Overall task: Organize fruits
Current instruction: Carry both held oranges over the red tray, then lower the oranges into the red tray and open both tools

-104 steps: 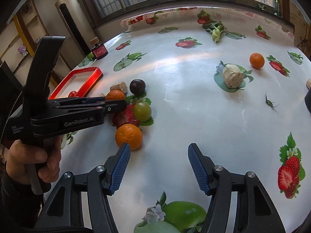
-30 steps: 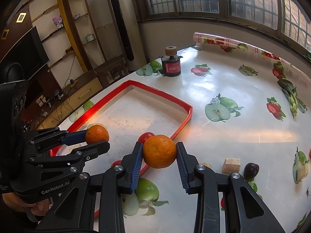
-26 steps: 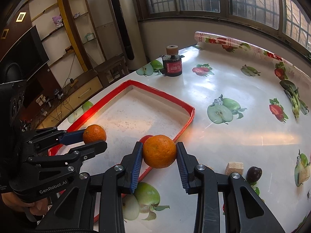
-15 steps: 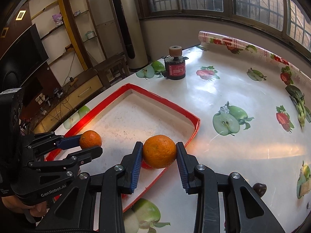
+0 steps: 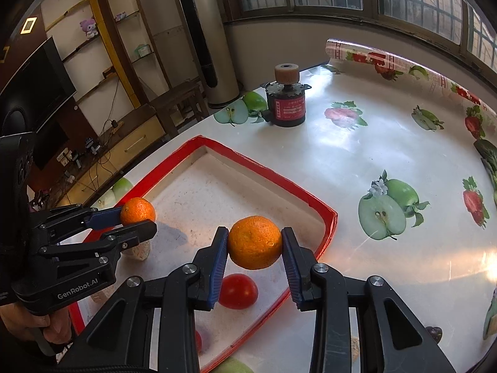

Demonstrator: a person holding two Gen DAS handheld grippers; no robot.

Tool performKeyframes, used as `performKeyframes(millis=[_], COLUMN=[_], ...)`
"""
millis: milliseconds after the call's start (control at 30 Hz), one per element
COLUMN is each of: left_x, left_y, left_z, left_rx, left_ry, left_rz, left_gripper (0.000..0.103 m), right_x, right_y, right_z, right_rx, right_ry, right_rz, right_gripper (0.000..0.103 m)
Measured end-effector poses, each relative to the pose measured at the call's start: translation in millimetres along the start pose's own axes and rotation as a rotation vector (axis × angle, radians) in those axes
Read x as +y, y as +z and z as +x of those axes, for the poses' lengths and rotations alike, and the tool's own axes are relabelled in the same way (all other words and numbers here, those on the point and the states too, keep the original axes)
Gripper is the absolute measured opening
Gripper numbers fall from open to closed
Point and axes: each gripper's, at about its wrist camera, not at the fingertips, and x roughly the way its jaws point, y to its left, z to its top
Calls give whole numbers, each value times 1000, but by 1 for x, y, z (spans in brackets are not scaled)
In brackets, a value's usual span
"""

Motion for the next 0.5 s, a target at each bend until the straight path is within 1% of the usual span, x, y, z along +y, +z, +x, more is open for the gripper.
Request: performKeyframes(millis=[233, 400, 500], left_x=[5, 4, 3], left_y=[6, 4, 3], left_z=[16, 29, 30], left_rx=[29, 61, 62], left_ry=[7, 12, 17], left_rz=[-18, -17, -12], left_gripper=[33, 33, 34], right_x=[-3, -5, -5], right_y=[3, 3, 2], right_z=[18, 29, 36], right_rx=[27, 46, 65], right_ry=[1, 1, 6], right_rz=[3, 6, 0], right_gripper=[35, 35, 37])
